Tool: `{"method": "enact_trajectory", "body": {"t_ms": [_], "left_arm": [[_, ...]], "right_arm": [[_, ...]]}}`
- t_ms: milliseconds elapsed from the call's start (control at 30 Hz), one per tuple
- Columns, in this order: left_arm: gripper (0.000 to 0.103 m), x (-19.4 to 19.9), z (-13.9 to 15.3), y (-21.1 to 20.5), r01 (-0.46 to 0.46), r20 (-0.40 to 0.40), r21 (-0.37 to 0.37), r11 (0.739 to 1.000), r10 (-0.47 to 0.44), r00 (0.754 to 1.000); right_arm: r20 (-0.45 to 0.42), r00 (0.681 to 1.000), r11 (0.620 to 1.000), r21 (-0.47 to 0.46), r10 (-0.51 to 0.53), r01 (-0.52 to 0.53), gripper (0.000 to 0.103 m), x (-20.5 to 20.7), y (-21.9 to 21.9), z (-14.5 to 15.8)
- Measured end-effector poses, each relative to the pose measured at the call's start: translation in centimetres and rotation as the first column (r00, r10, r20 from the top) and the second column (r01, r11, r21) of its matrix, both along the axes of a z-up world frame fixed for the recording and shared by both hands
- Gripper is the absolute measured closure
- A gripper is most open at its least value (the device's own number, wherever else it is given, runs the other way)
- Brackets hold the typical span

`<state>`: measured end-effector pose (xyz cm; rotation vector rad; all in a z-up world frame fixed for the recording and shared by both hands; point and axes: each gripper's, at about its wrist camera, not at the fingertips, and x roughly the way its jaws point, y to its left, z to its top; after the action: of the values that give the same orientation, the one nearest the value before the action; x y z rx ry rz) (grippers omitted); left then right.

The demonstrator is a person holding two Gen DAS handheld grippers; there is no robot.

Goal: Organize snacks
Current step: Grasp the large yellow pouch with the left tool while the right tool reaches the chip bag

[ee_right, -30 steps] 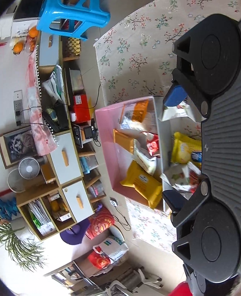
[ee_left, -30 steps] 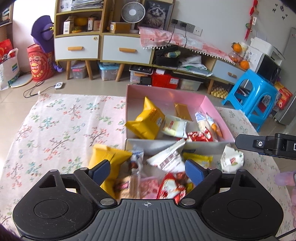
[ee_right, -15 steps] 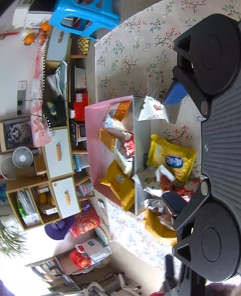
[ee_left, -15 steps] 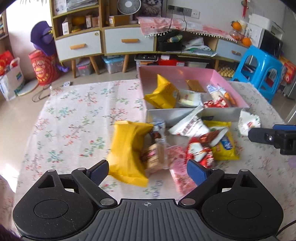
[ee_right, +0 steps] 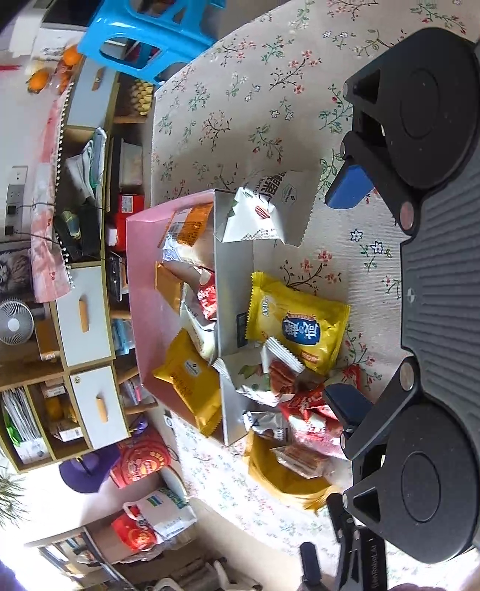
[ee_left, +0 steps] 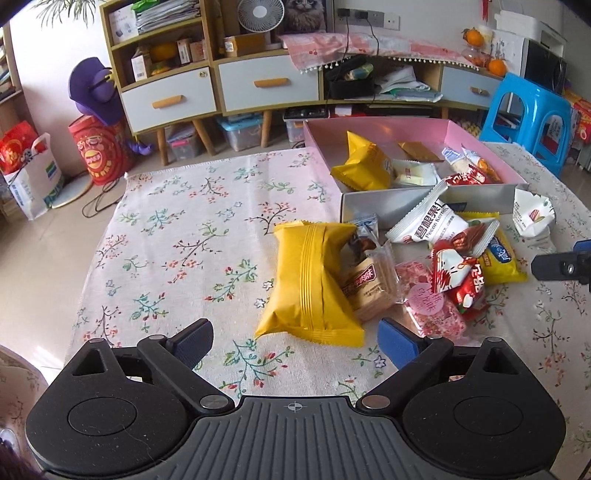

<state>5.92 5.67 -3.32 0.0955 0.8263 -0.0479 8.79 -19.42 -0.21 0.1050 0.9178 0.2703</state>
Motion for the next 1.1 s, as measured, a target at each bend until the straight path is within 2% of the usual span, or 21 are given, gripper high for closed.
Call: {"method": "enact_trajectory", "body": {"t_ms": [167, 267, 400, 500, 567, 600, 667, 733, 833, 867, 933, 1033, 1067, 1100], "left_arm": [[0.006, 0.4, -0.1, 0.8, 0.001, 0.066, -0.021, 1.000, 0.001, 0.998], [0.008, 1.2, 0.1, 1.8, -0.028, 0.082, -0.078, 0.997, 0.035, 0.996], [0.011, 2.4, -0.2, 2.5, -0.077, 0.064, -0.163, 0.984, 0.088, 0.994], [0.018, 3.2, -0.6, 2.7, -0.105, 0.041, -0.195, 0.975, 0.115, 0.993], [0.030, 3.7, -0.9, 2.8, -0.127, 0.022, -0.203, 0.971, 0.134, 0.991], [0.033, 3.9, -1.1, 2.9, -0.142, 0.013, -0.212, 0.967, 0.148, 0.989], [0.047, 4.3, -1.3, 3.1, -0.163, -0.002, -0.247, 0.955, 0.168, 0.986], [0.051, 4.6, -1.4, 3.1, -0.174, -0.018, -0.270, 0.947, 0.176, 0.984], [0.056, 4.7, -1.6, 2.9, -0.177, -0.018, -0.269, 0.947, 0.178, 0.984], [0.058, 4.7, -1.5, 2.9, -0.175, -0.018, -0.268, 0.947, 0.177, 0.984], [0.060, 4.7, -1.4, 2.8, -0.169, -0.022, -0.263, 0.950, 0.169, 0.985], [0.063, 4.3, -1.2, 2.9, -0.162, -0.030, -0.253, 0.954, 0.160, 0.987], [0.063, 4.1, -1.1, 3.0, -0.161, -0.032, -0.251, 0.955, 0.158, 0.987], [0.064, 3.9, -1.1, 3.1, -0.160, -0.031, -0.247, 0.956, 0.157, 0.987]], "right_arm": [[0.016, 1.000, 1.000, -0.026, 0.016, -0.015, 0.011, 0.2, 0.5, -0.6], [0.029, 1.000, 1.000, -0.029, 0.006, -0.005, 0.011, 0.8, 0.7, -0.9], [0.027, 1.000, 0.999, -0.042, -0.007, 0.008, 0.012, 1.9, 1.1, -1.5], [0.013, 1.000, 0.998, -0.064, 0.001, -0.001, 0.013, 2.6, 1.7, -2.2], [0.009, 1.000, 0.997, -0.080, 0.014, -0.014, 0.017, 2.8, 2.2, -2.5], [0.011, 1.000, 0.996, -0.084, 0.022, -0.021, 0.017, 2.9, 2.5, -2.6], [0.020, 0.999, 0.996, -0.081, 0.035, -0.033, 0.019, 3.1, 2.8, -2.5], [0.026, 0.998, 0.995, -0.084, 0.056, -0.053, 0.023, 3.3, 3.4, -2.5], [0.027, 0.995, 0.993, -0.065, 0.096, -0.094, 0.040, 3.5, 3.8, -2.3], [0.023, 0.993, 0.992, -0.053, 0.112, -0.111, 0.051, 3.5, 3.8, -2.2], [0.015, 0.991, 0.990, -0.054, 0.131, -0.130, 0.053, 3.4, 3.8, -2.0], [-0.021, 0.987, 0.984, -0.072, 0.161, -0.162, 0.066, 3.3, 3.4, -1.8], [-0.040, 0.985, 0.982, -0.077, 0.168, -0.170, 0.079, 3.4, 3.0, -2.0], [-0.046, 0.985, 0.982, -0.081, 0.168, -0.171, 0.085, 3.3, 2.5, -2.1]]}}
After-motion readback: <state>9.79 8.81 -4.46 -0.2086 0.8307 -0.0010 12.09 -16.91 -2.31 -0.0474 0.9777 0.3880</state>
